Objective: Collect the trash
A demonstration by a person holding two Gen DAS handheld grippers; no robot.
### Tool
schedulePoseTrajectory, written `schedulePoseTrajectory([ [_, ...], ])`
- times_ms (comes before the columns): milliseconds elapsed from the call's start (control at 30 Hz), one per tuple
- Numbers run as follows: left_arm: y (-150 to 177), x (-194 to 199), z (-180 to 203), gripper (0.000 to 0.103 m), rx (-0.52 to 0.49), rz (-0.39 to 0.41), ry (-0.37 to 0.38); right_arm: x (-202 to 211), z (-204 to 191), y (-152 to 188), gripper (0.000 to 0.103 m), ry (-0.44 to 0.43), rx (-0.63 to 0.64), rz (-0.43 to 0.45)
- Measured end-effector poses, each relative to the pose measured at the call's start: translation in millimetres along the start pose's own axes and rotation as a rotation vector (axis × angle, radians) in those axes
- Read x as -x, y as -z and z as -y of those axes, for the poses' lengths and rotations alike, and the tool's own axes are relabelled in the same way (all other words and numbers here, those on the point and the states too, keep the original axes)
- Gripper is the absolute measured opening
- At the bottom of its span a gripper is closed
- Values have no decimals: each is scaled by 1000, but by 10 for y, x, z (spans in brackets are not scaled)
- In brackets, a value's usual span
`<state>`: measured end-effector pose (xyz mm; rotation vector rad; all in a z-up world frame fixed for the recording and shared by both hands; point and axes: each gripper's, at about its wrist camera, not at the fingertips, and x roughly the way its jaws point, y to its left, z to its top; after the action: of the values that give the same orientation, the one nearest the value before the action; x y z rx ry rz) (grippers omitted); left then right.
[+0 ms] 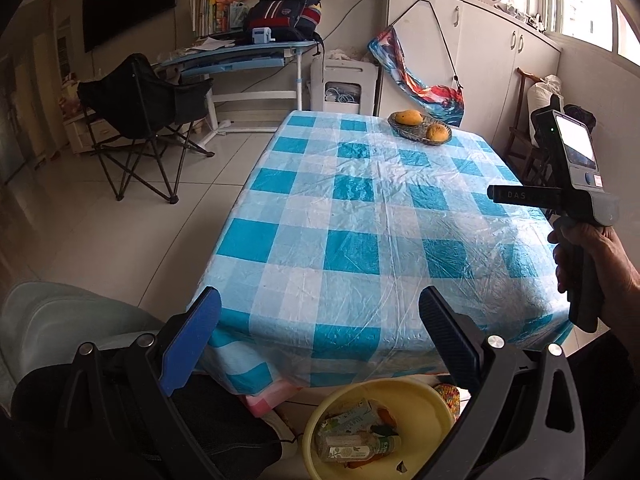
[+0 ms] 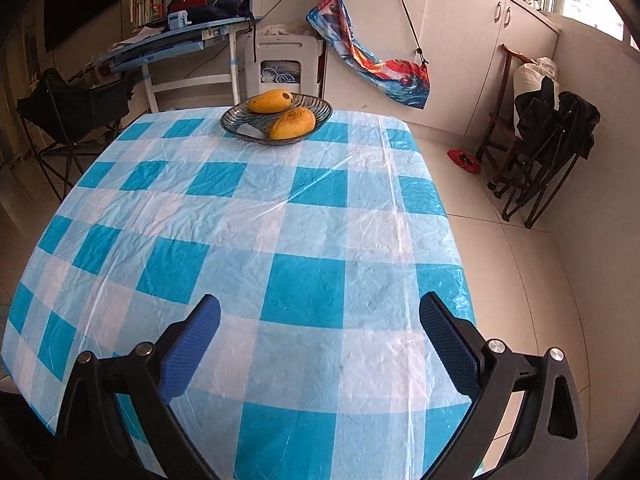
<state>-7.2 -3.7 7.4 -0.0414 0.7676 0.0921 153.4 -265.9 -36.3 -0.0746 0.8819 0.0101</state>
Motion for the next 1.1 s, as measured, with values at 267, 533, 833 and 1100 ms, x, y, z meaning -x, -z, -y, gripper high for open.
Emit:
schedulePoseTrajectory([
  [267, 20, -155, 39, 96, -30, -40, -30, -354, 17, -118, 95, -8, -3, -57],
  [533, 47, -253, 33, 96, -18, -79, -20, -500, 52, -131, 96, -27, -34, -94],
  [833, 83, -295, 33, 96, -8, -102, -3, -563, 31, -202, 96, -32, -27, -94],
  [1100, 90, -311, 32, 96, -1, -112, 2, -656, 10, -315, 96, -34, -26, -92],
])
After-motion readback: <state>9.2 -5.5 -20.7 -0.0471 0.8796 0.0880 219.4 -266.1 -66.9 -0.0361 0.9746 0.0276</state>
